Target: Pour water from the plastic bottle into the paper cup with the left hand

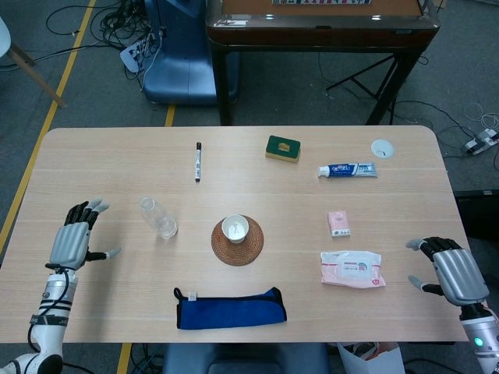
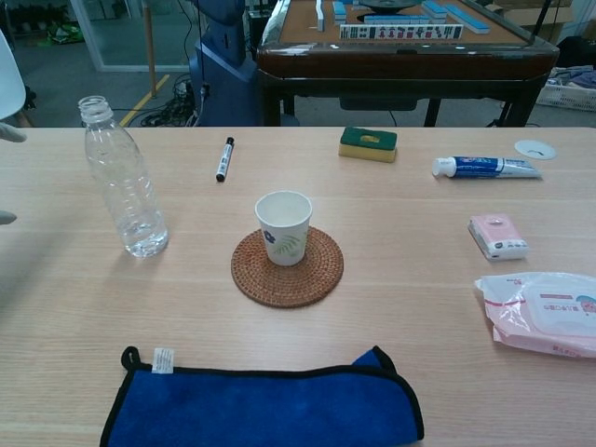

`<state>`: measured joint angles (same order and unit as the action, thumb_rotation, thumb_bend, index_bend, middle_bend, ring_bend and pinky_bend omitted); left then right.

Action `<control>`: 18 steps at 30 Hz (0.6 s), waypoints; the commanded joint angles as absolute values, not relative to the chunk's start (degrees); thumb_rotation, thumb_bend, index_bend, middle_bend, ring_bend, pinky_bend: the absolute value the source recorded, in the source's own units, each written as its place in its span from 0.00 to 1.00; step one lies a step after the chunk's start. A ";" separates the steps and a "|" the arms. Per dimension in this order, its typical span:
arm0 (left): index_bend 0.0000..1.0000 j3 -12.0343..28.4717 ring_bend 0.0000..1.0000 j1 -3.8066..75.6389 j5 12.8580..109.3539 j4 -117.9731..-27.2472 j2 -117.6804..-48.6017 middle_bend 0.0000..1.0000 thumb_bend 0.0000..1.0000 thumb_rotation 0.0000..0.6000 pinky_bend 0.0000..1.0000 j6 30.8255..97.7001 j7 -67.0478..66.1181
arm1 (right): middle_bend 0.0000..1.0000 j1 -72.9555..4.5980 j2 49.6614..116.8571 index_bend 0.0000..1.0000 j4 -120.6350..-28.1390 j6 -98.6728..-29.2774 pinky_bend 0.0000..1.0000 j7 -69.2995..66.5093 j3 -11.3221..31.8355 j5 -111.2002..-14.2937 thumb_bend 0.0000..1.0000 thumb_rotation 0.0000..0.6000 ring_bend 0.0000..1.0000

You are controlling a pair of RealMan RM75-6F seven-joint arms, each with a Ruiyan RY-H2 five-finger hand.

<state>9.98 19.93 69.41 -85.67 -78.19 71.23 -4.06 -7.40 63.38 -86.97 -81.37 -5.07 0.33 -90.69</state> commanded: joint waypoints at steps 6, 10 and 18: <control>0.31 0.76 0.06 12.70 77.37 -88.44 -73.15 0.16 0.02 1.00 0.08 80.11 -16.39 | 0.41 -7.17 63.78 0.37 -87.32 -81.73 0.37 -3.53 0.33 -90.63 0.04 1.00 0.33; 0.34 -1.28 0.08 10.69 77.92 -93.79 -70.54 0.19 0.01 1.00 0.08 81.60 -20.96 | 0.41 -7.20 64.01 0.37 -87.45 -81.59 0.37 -2.76 0.28 -90.61 0.04 1.00 0.33; 0.35 -2.53 0.11 8.64 82.02 -95.02 -69.93 0.26 0.01 1.00 0.10 85.54 -26.41 | 0.41 -7.45 64.03 0.37 -87.32 -80.94 0.37 -2.74 0.56 -89.89 0.04 1.00 0.33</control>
<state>-2.45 9.18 81.05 -94.99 -69.98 84.40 -25.42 -7.42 64.05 -87.35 -80.97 -2.71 0.53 -89.92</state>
